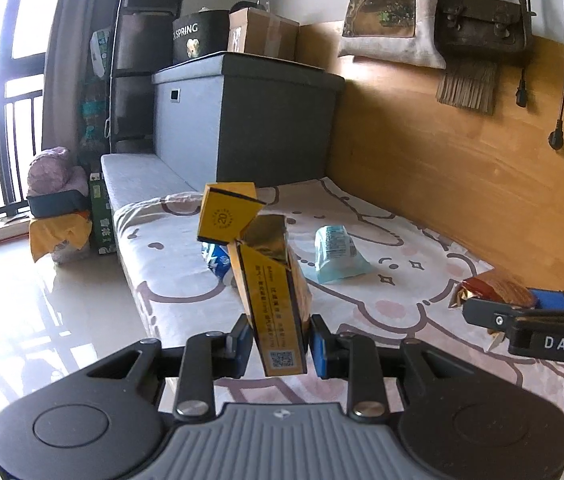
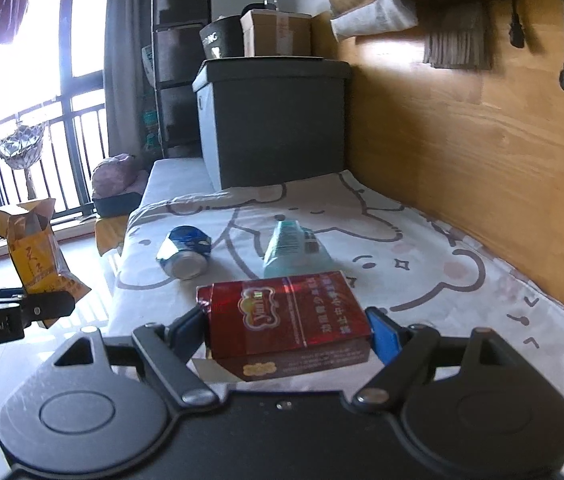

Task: Collect trash
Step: 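Lift the yellow box and red pack and carry them to the wastebasket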

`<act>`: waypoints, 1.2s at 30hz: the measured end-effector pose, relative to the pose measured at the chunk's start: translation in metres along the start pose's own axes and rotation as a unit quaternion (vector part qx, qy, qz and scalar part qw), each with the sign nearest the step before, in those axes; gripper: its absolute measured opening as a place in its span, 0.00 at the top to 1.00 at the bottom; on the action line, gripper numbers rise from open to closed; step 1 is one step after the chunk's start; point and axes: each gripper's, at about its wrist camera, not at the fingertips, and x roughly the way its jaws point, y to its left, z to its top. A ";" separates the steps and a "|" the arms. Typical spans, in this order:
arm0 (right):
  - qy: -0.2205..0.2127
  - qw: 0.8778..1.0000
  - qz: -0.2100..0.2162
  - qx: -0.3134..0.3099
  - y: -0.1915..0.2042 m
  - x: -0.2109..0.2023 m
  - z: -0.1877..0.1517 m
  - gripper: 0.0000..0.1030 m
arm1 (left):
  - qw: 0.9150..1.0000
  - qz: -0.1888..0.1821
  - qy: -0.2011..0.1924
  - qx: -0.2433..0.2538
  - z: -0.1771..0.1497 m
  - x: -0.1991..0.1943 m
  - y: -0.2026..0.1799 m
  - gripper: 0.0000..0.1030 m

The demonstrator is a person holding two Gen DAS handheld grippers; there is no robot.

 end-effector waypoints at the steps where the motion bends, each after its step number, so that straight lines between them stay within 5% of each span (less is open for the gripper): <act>1: 0.001 1.000 0.002 -0.002 0.004 0.000 0.000 0.18 | 1.000 0.001 0.000 -0.001 -0.001 -0.002 0.002 0.69; 23: 0.022 0.995 0.089 -0.040 0.136 0.026 -0.014 0.18 | 0.995 0.069 0.002 -0.068 -0.033 -0.048 0.125 0.69; 36: 0.094 0.980 0.157 -0.073 0.214 0.073 -0.044 0.18 | 0.991 0.098 0.034 -0.084 -0.076 -0.036 0.191 0.69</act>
